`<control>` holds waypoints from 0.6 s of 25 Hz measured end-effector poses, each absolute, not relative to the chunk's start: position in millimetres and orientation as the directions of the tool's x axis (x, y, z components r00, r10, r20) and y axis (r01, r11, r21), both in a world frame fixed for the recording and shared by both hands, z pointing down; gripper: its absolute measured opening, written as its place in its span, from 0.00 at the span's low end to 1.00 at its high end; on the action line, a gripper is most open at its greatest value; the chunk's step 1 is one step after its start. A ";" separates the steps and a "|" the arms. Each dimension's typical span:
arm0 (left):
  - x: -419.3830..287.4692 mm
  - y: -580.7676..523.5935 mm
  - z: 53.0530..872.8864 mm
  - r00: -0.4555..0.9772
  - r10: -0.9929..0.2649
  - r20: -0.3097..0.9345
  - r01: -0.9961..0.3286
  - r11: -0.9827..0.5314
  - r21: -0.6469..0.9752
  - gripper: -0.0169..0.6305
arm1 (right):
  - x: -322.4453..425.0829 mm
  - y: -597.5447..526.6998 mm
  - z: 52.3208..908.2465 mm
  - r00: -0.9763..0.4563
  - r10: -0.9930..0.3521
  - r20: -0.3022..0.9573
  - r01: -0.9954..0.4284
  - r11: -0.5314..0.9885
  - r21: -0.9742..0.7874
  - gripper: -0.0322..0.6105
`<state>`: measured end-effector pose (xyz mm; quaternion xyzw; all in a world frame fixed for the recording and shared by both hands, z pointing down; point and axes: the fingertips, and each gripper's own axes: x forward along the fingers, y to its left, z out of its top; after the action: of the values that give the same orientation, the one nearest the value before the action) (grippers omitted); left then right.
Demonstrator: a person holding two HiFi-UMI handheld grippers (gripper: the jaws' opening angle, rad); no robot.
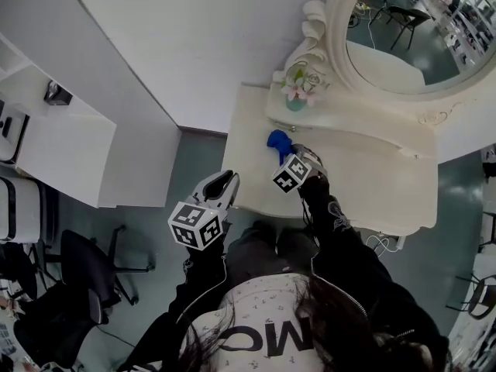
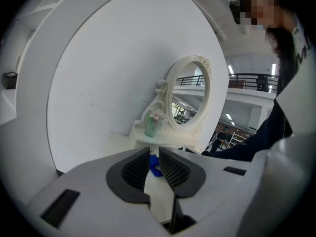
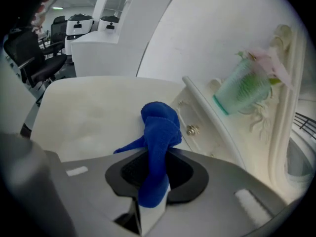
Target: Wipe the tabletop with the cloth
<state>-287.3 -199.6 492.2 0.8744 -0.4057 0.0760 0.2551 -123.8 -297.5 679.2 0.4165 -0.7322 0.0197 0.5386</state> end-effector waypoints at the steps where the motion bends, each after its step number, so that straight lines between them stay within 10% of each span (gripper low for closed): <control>1: -277.8 -202.0 491.6 0.673 -0.657 0.339 -0.737 -0.558 0.381 0.10 | -108.0 -297.5 679.3 -0.055 -0.591 0.805 -0.650 0.633 0.420 0.19; 15: -104.1 -216.2 486.6 0.794 -0.507 0.335 -0.606 -0.705 0.369 0.10 | 129.3 -263.5 681.9 0.120 -0.565 0.816 -0.811 0.419 0.409 0.19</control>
<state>-104.1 -216.2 486.6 0.9173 -0.3034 0.1047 0.2356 129.3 -263.5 681.9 0.5266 -0.6532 0.1156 0.5317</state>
